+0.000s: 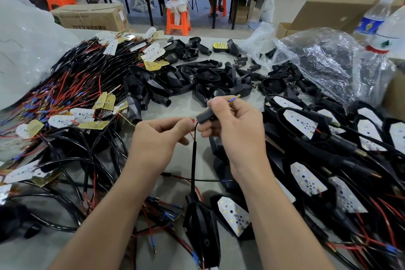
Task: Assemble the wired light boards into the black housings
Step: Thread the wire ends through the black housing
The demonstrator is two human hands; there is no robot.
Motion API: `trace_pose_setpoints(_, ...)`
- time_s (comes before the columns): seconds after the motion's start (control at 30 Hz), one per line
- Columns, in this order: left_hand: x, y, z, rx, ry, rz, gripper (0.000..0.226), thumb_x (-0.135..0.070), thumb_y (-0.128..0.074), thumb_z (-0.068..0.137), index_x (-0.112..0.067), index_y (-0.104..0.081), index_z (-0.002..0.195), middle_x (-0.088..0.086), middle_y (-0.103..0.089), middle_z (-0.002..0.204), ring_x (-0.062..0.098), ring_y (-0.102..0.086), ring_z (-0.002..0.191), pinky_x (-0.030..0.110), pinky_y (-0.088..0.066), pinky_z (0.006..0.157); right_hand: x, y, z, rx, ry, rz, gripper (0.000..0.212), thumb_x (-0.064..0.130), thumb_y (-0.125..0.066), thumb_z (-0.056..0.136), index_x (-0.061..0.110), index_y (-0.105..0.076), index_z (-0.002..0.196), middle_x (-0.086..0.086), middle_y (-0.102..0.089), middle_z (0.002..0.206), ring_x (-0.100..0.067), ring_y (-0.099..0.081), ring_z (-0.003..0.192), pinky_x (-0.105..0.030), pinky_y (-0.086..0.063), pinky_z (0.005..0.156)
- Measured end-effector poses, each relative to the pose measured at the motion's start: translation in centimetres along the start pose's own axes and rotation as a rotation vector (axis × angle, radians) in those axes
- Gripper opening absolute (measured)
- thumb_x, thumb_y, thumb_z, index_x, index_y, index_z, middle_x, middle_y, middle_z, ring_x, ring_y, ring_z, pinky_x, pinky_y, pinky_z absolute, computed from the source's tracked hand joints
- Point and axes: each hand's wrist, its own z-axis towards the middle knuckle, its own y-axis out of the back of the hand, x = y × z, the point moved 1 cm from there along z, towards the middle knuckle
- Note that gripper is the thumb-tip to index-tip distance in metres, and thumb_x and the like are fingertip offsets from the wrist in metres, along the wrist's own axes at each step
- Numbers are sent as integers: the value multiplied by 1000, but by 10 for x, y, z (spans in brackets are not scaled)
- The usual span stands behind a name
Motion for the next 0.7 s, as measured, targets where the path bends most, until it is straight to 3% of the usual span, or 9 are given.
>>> trace_pose_setpoints(0.07, -1, -4, 0, 63, 70, -27, 20, -21, -73, 92, -28, -84, 76, 6, -78, 76, 12, -67, 65, 26, -46, 64, 2, 1, 1, -35, -11, 75, 18, 15, -58, 102, 1, -64, 92, -13, -72, 68, -22, -69, 55, -25, -54, 52)
trace_pose_setpoints(0.17, -3, -8, -2, 83, 49, 22, 21, -12, -73, 90, -20, -83, 72, 3, -77, 73, 8, -60, 56, 19, -45, 57, 2, 2, 1, -64, -14, 78, 13, 14, -62, 100, 6, -65, 91, -11, -74, 68, -20, -69, 55, -23, -53, 51)
trace_pose_setpoints(0.27, -4, -7, -7, -14, -109, 207, 26, -21, -79, 86, -46, -80, 81, -10, -75, 67, 5, -62, 56, 20, -50, 56, 0, 2, 0, -65, -8, 37, 8, 15, -67, 96, 8, -67, 93, -13, -75, 72, -23, -69, 58, -25, -54, 54)
trace_pose_setpoints(0.33, -4, -9, -12, -45, -217, 391, 36, -29, -80, 86, -63, -68, 91, -24, -72, 71, 2, -67, 65, 22, -54, 60, -2, 2, 0, -36, -15, -30, 9, 16, -67, 95, 9, -69, 90, -13, -74, 72, -22, -68, 57, -24, -53, 53)
trace_pose_setpoints(0.4, -2, -12, -16, -60, -277, 476, 35, -30, -79, 87, -62, -66, 97, -32, -69, 76, -1, -66, 71, 17, -50, 60, -5, 3, 2, -7, -27, -105, 12, 17, -67, 94, 10, -71, 85, -14, -74, 72, -20, -67, 56, -23, -51, 51)
trace_pose_setpoints(0.43, 1, -13, -16, -67, -291, 492, 26, -29, -77, 87, -53, -72, 96, -33, -68, 75, -2, -64, 70, 15, -47, 59, -6, 4, 3, 6, -30, -135, 12, 18, -68, 93, 12, -72, 84, -14, -74, 73, -20, -68, 56, -24, -50, 52)
trace_pose_setpoints(0.5, 5, -15, -15, -82, -280, 482, 13, -28, -75, 89, -41, -78, 91, -30, -65, 67, -4, -59, 63, 9, -41, 57, -8, 5, 4, 27, -20, -184, 11, 20, -69, 92, 16, -72, 83, -13, -75, 74, -21, -68, 59, -27, -50, 55)
trace_pose_setpoints(0.7, 9, -18, -7, -13, -97, 252, 25, -27, -78, 85, -51, -76, 78, -18, -70, 62, -5, -57, 54, 8, -40, 54, -8, 7, 6, 24, 3, -157, 16, 18, -65, 95, 15, -71, 81, -9, -74, 71, -16, -64, 56, -22, -49, 52)
